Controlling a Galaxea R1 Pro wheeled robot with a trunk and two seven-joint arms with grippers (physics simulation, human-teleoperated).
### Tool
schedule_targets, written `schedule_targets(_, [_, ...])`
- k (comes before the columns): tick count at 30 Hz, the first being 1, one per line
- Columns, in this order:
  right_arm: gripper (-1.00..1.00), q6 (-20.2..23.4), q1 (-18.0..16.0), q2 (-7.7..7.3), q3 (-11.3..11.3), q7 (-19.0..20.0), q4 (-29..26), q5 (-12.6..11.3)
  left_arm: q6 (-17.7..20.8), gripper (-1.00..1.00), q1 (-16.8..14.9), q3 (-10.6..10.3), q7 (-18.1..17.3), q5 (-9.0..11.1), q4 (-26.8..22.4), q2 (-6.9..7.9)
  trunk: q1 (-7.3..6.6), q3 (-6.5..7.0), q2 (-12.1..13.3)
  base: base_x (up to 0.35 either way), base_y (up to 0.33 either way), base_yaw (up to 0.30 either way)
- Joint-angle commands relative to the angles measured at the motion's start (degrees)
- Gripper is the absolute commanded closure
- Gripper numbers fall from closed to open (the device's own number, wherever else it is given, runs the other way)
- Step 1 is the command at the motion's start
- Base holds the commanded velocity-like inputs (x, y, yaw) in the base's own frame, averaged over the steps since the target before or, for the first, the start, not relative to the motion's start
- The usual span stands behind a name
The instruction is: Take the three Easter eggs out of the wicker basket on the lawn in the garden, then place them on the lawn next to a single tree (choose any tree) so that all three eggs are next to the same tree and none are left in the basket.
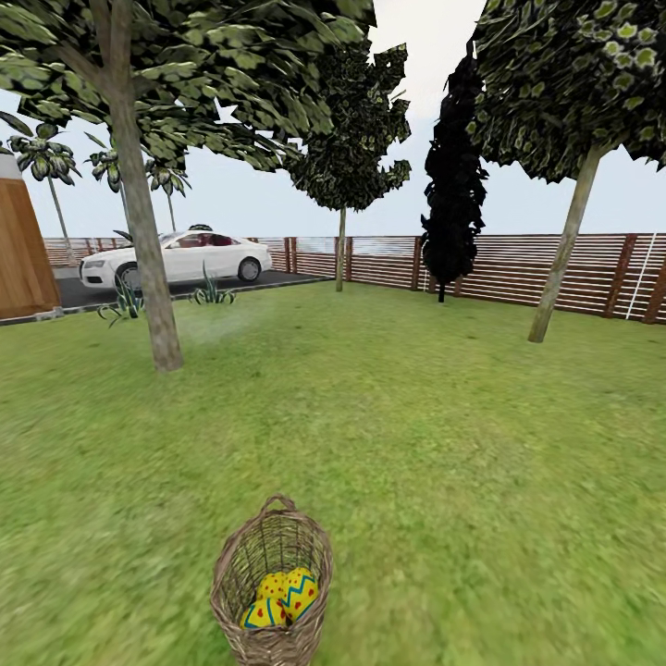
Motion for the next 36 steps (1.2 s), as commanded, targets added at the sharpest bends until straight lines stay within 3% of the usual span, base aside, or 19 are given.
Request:
schedule_targets(1, [-1.00,-0.2,0.0,0.00,0.0,0.0,0.1,0.0,0.1,-1.00,0.0,0.1,-0.3,0.6,-0.1,0.01,0.00,-0.05,0.0,0.000,0.000,0.000])
schedule_targets(27, [-1.00,-0.5,0.0,0.29,0.2,0.3,-0.4,0.0,0.1,-1.00,0.0,0.1,-0.3,0.6,-0.1,0.03,0.00,-0.05,0.0,0.000,0.000,0.001])
schedule_targets(36, [-1.00,-0.6,-0.1,0.56,0.5,0.2,-0.7,0.3,0.0,-1.00,0.0,-0.1,-0.9,0.6,-0.1,-0.07,0.00,-0.53,0.0,0.000,0.000,0.176])
